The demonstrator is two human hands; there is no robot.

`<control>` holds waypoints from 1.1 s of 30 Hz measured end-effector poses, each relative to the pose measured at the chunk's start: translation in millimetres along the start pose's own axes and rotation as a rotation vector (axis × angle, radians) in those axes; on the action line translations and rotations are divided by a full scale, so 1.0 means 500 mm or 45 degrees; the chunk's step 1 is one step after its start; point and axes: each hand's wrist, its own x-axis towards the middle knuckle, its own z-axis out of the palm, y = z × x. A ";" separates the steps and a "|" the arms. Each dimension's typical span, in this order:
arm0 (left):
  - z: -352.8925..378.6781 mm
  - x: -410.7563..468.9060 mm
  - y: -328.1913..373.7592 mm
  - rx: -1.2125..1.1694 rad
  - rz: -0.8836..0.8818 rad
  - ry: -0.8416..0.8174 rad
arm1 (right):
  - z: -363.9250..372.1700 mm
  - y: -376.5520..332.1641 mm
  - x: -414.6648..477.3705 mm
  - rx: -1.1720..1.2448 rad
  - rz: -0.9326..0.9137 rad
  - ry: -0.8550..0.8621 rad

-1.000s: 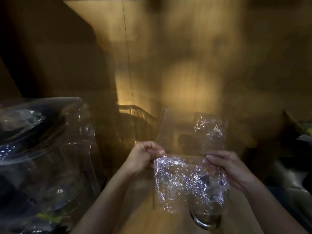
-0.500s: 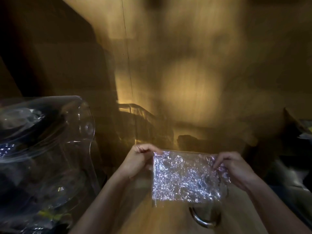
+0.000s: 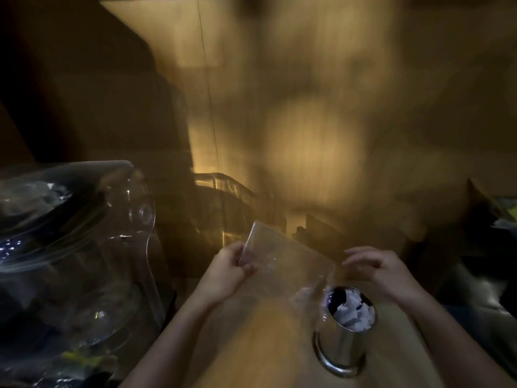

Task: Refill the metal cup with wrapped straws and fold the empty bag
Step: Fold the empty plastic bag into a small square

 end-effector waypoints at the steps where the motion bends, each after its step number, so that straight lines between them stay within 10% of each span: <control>1: -0.005 -0.003 0.005 0.142 0.056 -0.004 | 0.001 -0.004 -0.004 -0.016 0.004 0.011; 10: -0.007 -0.031 0.060 0.564 0.331 -0.172 | 0.097 -0.025 -0.026 0.061 0.009 -0.349; 17: -0.010 -0.027 0.005 -0.652 0.035 0.247 | 0.177 0.006 -0.029 0.443 0.161 -0.235; 20: 0.016 -0.044 -0.062 -0.998 -0.210 0.123 | 0.202 0.018 -0.041 0.566 0.242 -0.164; 33: 0.123 -0.100 -0.238 -0.538 -0.678 0.403 | 0.334 0.145 -0.086 0.385 0.609 0.026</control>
